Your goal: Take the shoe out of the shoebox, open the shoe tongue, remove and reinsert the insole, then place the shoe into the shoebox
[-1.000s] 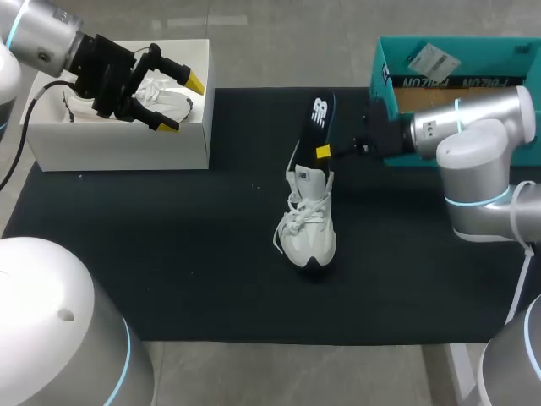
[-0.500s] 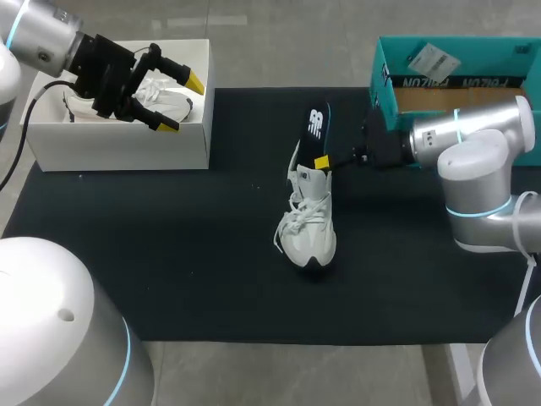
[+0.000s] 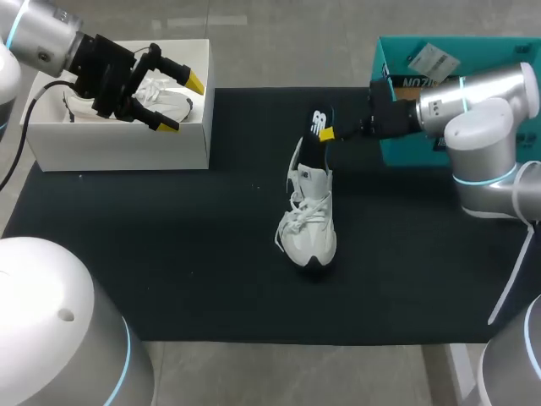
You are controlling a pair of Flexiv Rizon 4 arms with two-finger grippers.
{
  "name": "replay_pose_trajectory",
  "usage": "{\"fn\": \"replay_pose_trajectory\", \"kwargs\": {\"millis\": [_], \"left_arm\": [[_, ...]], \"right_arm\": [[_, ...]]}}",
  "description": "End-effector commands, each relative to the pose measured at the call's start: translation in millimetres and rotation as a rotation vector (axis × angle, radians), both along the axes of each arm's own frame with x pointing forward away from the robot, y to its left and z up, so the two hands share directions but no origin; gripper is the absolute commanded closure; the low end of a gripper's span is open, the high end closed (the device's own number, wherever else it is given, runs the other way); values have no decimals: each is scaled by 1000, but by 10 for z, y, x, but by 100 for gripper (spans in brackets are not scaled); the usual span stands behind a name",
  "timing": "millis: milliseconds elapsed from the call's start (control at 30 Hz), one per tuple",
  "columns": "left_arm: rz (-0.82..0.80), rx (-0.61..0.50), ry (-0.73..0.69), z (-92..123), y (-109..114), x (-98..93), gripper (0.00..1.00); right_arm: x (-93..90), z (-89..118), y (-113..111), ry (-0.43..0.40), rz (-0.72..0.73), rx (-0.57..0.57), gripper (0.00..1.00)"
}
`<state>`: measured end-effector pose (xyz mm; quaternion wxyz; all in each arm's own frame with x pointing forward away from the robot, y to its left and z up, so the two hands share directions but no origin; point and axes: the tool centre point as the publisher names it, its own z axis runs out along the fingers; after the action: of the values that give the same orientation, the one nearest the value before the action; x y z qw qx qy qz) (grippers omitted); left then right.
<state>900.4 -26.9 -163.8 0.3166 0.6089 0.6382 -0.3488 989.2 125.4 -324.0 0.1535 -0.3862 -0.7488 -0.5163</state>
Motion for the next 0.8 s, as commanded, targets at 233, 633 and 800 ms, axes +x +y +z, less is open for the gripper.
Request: {"fn": "replay_pose_trajectory", "kwargs": {"millis": [233,633,800], "left_arm": [[-1,2,0,2,2,3,0],[-1,2,0,2,2,3,0],[-1,2,0,2,2,3,0]], "right_arm": [[-133,-123,121,60,28,-7,100],[-517,-250,256,141,40,3,100],[-596,-333,334,174,49,15,100]]}}
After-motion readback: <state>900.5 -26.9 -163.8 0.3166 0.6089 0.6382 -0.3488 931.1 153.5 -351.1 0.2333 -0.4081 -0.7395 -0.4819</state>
